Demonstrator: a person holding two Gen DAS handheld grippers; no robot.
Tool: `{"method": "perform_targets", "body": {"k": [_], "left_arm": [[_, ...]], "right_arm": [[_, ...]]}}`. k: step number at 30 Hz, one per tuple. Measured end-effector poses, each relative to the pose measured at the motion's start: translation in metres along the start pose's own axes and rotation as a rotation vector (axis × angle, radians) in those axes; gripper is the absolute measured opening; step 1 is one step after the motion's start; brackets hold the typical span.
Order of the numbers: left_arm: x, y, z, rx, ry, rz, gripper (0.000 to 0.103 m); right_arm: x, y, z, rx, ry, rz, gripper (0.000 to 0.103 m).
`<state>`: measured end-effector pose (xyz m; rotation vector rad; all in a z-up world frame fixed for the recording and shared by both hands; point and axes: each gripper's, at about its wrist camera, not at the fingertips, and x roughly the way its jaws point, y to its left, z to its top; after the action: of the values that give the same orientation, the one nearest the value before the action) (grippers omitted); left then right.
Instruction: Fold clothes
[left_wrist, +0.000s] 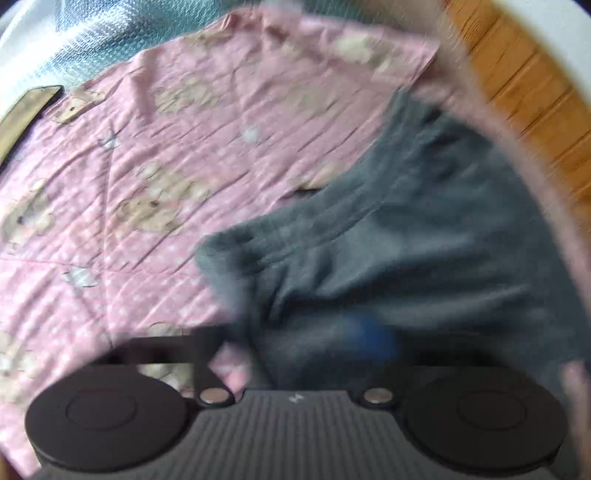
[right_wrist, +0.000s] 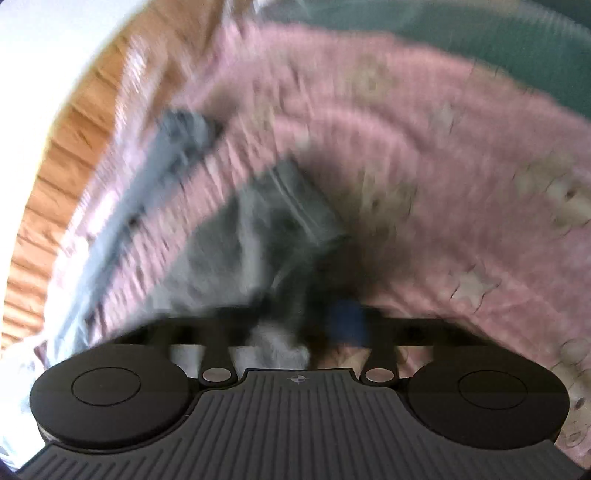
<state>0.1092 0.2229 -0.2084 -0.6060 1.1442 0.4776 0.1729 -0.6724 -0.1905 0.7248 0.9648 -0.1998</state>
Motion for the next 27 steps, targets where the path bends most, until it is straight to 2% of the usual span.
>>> {"method": "perform_targets", "body": {"k": [3, 4, 6, 8, 10, 11, 12, 13, 15, 17, 19, 21, 22, 24, 27], "left_arm": [[-0.036, 0.022, 0.009, 0.008, -0.026, -0.105, 0.005], [-0.042, 0.032, 0.010, 0.011, -0.010, -0.138, 0.005], [-0.029, 0.042, 0.007, 0.069, 0.073, -0.117, 0.006], [-0.010, 0.047, 0.003, 0.122, 0.149, -0.069, 0.011], [-0.005, 0.046, -0.001, 0.156, 0.132, -0.054, 0.019], [-0.007, 0.046, -0.001, 0.155, 0.114, -0.055, 0.022], [-0.011, 0.047, -0.001, 0.144, 0.097, -0.061, 0.030], [-0.014, 0.048, -0.002, 0.141, 0.082, -0.068, 0.041], [-0.016, 0.047, -0.005, 0.160, 0.065, -0.063, 0.055], [-0.010, 0.046, -0.006, 0.178, 0.083, -0.034, 0.057], [-0.009, 0.044, -0.006, 0.185, 0.081, -0.013, 0.060], [-0.009, 0.039, -0.005, 0.190, 0.076, 0.006, 0.060], [-0.011, 0.035, -0.005, 0.199, 0.068, 0.013, 0.058], [-0.017, 0.029, -0.006, 0.225, 0.041, 0.032, 0.055], [-0.027, 0.023, -0.010, 0.229, 0.000, 0.039, 0.055]], "right_arm": [[-0.042, 0.003, 0.001, -0.054, -0.037, 0.000, 0.004], [-0.057, 0.001, -0.001, -0.083, -0.031, -0.010, 0.004], [-0.061, -0.007, -0.011, -0.168, 0.029, -0.093, 0.004], [-0.041, -0.024, -0.023, -0.202, 0.118, -0.171, 0.007], [-0.037, -0.035, -0.026, -0.170, 0.099, -0.178, 0.026], [-0.042, -0.036, -0.022, -0.150, 0.088, -0.194, 0.047], [-0.052, -0.032, -0.018, -0.153, 0.051, -0.213, 0.050], [-0.064, -0.027, -0.014, -0.171, -0.008, -0.231, 0.059], [-0.085, -0.010, -0.004, -0.250, -0.128, -0.290, 0.073], [-0.082, 0.008, 0.007, -0.347, -0.177, -0.291, 0.076], [-0.055, 0.023, 0.016, -0.431, -0.133, -0.251, 0.080], [-0.014, 0.034, 0.021, -0.514, -0.037, -0.213, 0.079], [0.005, 0.036, 0.022, -0.550, -0.001, -0.223, 0.065], [0.033, 0.039, 0.027, -0.597, 0.054, -0.234, 0.015], [0.024, 0.049, 0.055, -0.582, -0.061, -0.200, 0.012]]}}
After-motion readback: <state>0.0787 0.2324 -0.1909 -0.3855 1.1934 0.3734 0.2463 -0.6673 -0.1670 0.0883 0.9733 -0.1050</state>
